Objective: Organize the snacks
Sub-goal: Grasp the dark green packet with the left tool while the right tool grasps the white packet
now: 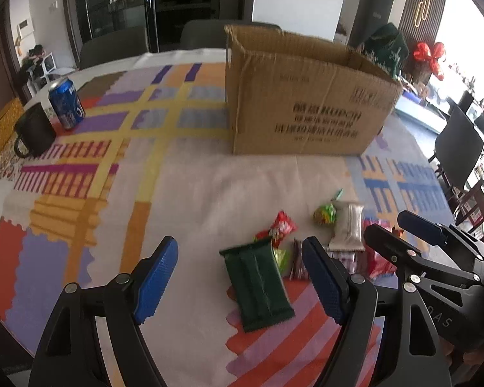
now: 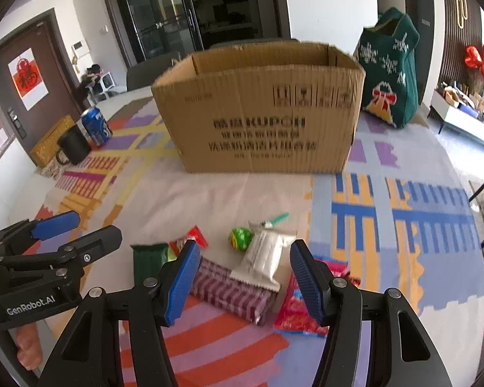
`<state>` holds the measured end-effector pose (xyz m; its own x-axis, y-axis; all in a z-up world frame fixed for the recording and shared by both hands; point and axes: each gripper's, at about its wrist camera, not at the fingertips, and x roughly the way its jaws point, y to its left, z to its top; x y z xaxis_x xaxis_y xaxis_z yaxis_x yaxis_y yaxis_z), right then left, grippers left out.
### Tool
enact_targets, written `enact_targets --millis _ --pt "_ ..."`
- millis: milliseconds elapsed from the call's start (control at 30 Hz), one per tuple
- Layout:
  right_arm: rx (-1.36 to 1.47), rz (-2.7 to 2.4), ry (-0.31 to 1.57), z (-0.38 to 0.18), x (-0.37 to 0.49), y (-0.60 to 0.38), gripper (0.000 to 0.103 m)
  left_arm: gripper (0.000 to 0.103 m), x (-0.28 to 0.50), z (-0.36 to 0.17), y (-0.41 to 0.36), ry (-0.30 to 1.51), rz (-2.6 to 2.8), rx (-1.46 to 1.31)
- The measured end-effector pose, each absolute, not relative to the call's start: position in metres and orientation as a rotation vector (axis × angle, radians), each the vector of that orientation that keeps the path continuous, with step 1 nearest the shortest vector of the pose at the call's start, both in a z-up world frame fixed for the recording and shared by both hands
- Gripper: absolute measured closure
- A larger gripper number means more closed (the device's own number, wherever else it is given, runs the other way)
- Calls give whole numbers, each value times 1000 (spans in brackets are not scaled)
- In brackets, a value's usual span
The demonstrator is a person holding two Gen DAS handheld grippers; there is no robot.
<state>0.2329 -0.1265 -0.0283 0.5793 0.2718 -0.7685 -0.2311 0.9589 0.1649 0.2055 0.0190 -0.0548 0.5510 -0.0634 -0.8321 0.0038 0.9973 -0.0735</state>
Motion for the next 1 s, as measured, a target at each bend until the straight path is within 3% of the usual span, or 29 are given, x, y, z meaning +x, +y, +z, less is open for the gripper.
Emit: enact_targets --millis 867,1000 --pt "91 268 1058 -83 257 -124 44 25 233 -120 16 1140 10 -97" --pt "96 267 1061 -86 265 -123 44 33 236 -122 13 1146 6 -96"
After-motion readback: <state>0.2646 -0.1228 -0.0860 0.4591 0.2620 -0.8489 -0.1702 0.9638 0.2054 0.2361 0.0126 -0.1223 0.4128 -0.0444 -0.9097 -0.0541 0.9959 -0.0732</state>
